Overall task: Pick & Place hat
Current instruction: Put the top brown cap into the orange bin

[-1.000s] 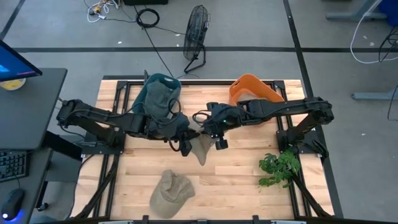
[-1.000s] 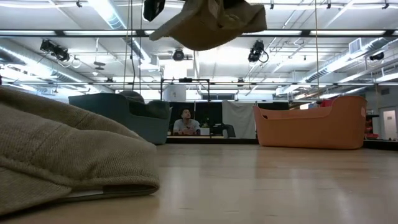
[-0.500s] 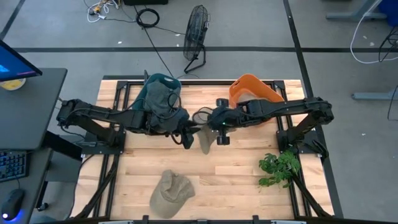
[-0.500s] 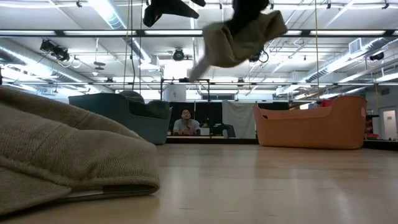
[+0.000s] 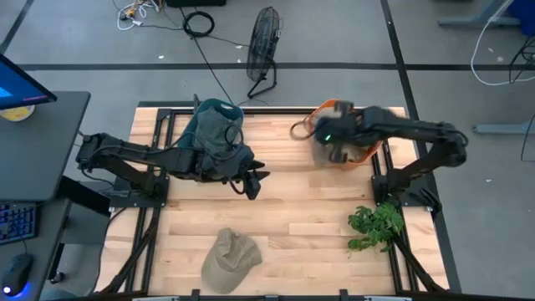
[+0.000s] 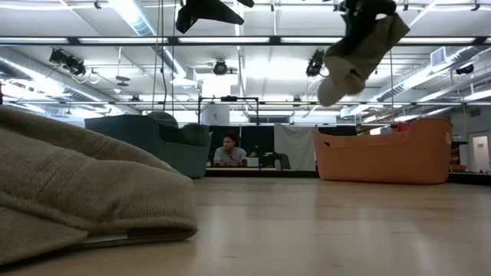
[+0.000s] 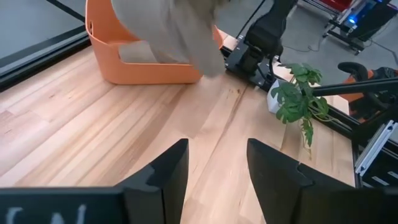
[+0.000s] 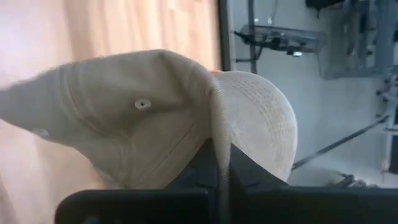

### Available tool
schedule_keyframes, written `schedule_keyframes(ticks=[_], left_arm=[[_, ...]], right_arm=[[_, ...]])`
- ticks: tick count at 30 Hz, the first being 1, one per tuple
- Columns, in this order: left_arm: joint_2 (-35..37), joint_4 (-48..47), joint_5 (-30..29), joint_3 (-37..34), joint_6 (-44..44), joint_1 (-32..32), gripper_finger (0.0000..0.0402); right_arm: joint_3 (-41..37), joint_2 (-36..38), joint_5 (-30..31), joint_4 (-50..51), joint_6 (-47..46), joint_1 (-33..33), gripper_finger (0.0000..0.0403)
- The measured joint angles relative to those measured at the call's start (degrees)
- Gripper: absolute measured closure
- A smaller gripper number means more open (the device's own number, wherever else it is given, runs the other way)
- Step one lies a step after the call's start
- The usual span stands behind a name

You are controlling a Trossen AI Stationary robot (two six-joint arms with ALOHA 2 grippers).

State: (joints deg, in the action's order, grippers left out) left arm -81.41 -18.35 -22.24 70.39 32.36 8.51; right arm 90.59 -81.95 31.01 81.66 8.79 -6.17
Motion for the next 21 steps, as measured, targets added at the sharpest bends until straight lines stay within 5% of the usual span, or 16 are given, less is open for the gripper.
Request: schedule_keyframes(ticks=[12, 21], left_arm=[[0.0, 0.0, 0.0, 0.0, 0.5, 0.0, 0.0239], [0.0, 0.1, 0.0, 0.0, 1.5, 0.1, 0.0239]], right_arm=[[-1.0, 5.4, -13.9, -1.9, 29.5, -20.8, 0.0402], [-16.3, 5.3, -19.5, -12.6, 43.7, -28.6, 0.0403]])
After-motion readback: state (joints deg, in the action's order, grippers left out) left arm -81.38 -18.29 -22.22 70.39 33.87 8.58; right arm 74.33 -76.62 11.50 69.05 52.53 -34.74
